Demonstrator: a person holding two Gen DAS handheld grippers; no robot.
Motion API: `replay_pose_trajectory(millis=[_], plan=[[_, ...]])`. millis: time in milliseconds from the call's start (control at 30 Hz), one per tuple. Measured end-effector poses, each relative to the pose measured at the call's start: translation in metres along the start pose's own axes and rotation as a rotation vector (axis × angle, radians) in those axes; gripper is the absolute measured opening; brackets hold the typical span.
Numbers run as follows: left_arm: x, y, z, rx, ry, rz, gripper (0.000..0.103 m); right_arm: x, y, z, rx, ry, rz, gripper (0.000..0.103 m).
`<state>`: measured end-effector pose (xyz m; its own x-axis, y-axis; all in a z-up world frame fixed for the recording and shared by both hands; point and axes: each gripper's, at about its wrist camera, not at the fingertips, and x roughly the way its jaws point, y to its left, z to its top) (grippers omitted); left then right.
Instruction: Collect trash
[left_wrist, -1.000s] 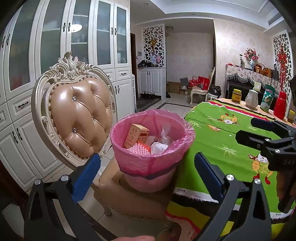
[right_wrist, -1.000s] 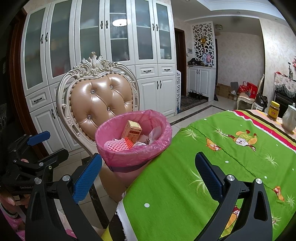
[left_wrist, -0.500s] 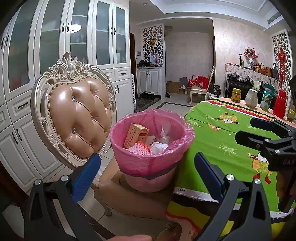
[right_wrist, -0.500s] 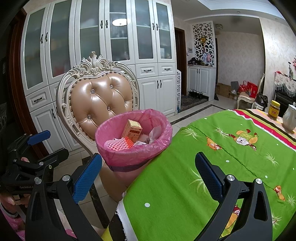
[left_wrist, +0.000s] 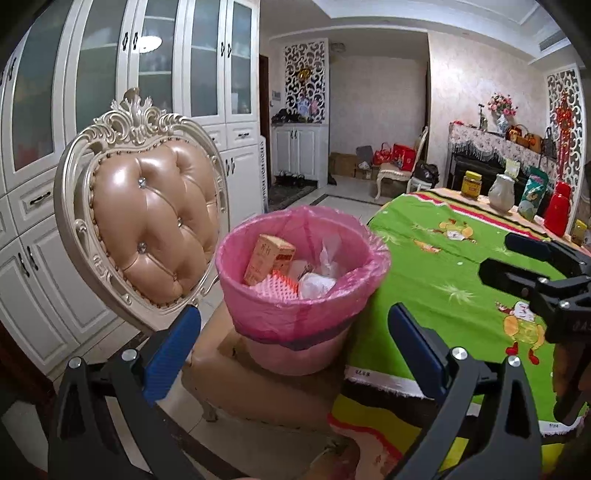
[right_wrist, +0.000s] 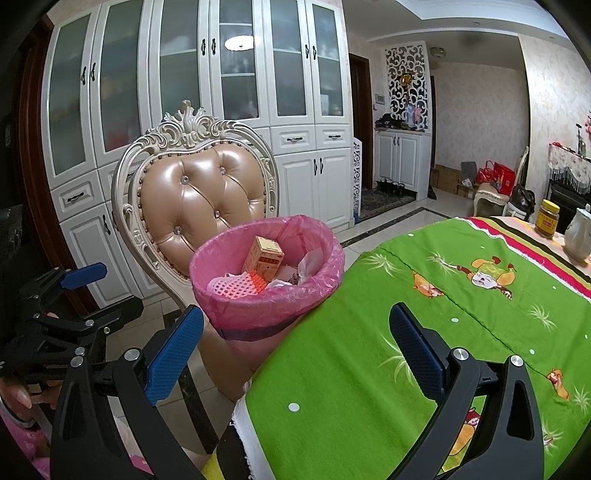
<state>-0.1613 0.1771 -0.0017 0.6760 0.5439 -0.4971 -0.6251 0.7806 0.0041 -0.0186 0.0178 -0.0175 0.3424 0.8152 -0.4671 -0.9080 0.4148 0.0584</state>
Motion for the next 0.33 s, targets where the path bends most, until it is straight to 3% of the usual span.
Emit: replay_pose_trajectory(millis=[333], plan=[[0.0037, -0.0007, -0.0007, 0.004, 0.006, 0.008, 0.098, 0.0018, 0.0008, -0.0027, 0.001, 0.005, -0.002, 0.095]])
